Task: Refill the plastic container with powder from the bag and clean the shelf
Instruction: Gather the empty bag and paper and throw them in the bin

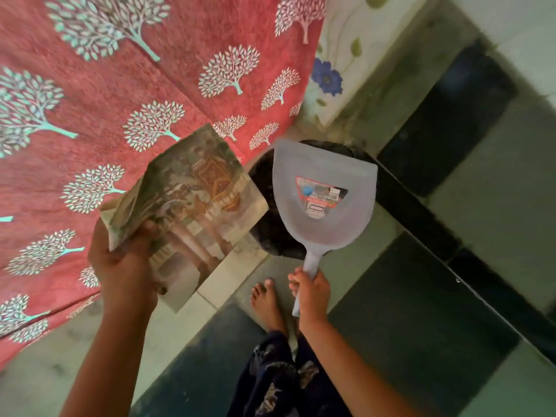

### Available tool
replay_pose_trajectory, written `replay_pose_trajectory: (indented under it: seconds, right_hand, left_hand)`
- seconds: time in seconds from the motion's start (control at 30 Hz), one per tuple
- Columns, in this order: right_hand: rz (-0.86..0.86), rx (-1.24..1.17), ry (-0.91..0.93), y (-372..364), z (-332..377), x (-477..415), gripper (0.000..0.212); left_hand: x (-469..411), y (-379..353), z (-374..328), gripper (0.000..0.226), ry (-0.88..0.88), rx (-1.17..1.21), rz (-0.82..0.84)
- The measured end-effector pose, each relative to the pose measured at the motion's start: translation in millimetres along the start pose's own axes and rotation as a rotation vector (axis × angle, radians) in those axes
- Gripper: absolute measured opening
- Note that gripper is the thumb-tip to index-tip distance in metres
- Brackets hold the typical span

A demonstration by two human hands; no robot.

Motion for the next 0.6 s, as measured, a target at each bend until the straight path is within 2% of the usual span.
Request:
replay_pose_trajectory:
  seconds: [0.03, 0.13, 0.2, 0.3, 0.4, 0.5, 0.6]
  right_hand:
    - [-0.029, -0.041, 0.027, 15.2, 10.9, 7.1, 0.013]
    - [-0.1, -0.063, 0.132, 58.2, 37.8, 8.1, 0.025]
    - [-0.138, -0.034, 0.215, 81.0, 49.2, -4.1, 0.026]
    - [-0.178, -0.007, 0.297, 100.4, 62.2, -29.1, 0.026]
    - [-0.2, -0.044, 0.37, 106.7, 73.7, -51.7, 0.021]
    - [-0.179, -0.111, 0.377, 100.6, 74.7, -70.8, 0.02]
    - [-0.162, -0.152, 0.373, 93.2, 70.3, -83.6, 0.022]
  left_hand:
    - [2.8, -5.9, -5.1, 0.041, 0.002, -0.003, 0.005]
    - [15.4, -36.0, -13.1, 0.043, 0.002, -0.029, 0.051]
    - [23.3, -64.7, -8.0, 0.046, 0.004, -0.108, 0.114]
    - [29.7, -111.0, 14.7, 0.038, -0.026, -0.245, 0.195]
    - [29.3, -153.0, 42.9, 0.044, -0.041, -0.396, 0.258]
    - [29.1, -187.3, 68.0, 0.038, -0.073, -0.539, 0.313]
    - [22.6, -214.7, 99.8, 0.032, -0.015, -0.661, 0.355]
Point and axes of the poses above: each hand's wrist, its own x-axis away from the middle knuckle, its own y-axis out of the back of the hand, z = x × y, the point moved 3 cm from there along -x, towards the middle knuckle, and after that the axes turned 5 degrees about -z, right-handed, at the moved point
